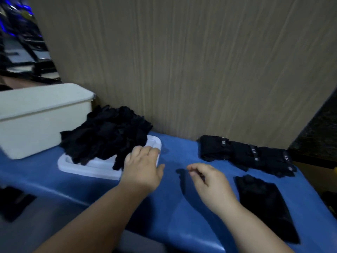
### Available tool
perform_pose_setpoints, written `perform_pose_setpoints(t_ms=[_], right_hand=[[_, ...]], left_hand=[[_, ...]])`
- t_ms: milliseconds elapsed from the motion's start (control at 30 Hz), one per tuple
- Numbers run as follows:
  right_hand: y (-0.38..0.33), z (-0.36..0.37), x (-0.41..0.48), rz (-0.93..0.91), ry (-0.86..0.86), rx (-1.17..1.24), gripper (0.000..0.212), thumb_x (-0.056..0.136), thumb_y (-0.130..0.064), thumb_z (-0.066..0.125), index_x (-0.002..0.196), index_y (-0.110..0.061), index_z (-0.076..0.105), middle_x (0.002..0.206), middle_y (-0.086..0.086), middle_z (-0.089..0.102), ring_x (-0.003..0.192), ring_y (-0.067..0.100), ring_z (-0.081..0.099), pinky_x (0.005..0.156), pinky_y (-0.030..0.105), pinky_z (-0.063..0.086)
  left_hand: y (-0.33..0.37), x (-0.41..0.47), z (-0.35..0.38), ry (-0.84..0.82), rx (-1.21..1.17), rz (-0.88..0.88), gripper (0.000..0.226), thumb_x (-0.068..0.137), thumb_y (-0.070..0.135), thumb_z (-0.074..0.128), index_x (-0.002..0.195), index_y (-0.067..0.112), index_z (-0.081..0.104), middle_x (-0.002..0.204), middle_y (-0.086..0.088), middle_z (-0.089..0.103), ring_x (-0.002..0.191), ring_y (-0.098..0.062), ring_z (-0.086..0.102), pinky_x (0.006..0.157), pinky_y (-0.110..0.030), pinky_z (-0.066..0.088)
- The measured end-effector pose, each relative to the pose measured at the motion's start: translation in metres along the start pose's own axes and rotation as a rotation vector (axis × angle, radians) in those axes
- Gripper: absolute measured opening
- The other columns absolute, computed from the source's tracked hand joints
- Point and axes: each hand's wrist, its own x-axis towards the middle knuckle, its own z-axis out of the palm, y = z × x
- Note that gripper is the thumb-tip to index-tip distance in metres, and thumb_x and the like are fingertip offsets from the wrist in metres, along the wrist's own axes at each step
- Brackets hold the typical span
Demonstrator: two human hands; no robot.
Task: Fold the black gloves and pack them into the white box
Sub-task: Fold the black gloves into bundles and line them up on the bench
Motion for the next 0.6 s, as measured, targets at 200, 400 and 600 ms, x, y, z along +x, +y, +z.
perform_pose_setpoints(t_ms=[200, 400, 600], right_hand=[[-0.04, 0.052, 0.034, 0.043, -0.082, 0.188, 0.014, 0.093, -0.023, 0.058, 0.101, -0.035, 0.061, 0.1, -0.008, 0.066, 0.081, -0.007, 0.056, 0.07, 0.003, 0.039], [-0.086, 0.085, 0.083, 0.097, -0.069, 0.234, 0.049, 0.091, -0.034, 0.06, 0.137, -0.023, 0.045, 0.135, -0.002, 0.05, 0.118, 0.013, 0.052, 0.095, 0.023, 0.041], [-0.093, 0.107, 0.109, 0.138, -0.062, 0.187, 0.048, 0.09, -0.038, 0.06, 0.135, -0.027, 0.045, 0.128, -0.002, 0.055, 0.112, 0.016, 0.054, 0.089, 0.028, 0.046]], left_hand=[[-0.057, 0.001, -0.02, 0.3, -0.114, -0.133, 0.016, 0.082, 0.016, 0.066, 0.094, 0.016, 0.057, 0.094, 0.003, 0.052, 0.099, -0.024, 0.044, 0.08, -0.031, 0.026], [-0.082, 0.007, -0.023, 0.215, -0.114, -0.187, 0.03, 0.087, 0.02, 0.063, 0.116, 0.018, 0.056, 0.118, 0.0, 0.051, 0.111, -0.023, 0.041, 0.087, -0.034, 0.036], [-0.088, 0.01, -0.019, 0.106, -0.079, -0.145, 0.046, 0.094, 0.034, 0.05, 0.138, 0.029, 0.042, 0.138, 0.007, 0.04, 0.124, -0.017, 0.032, 0.101, -0.029, 0.033]])
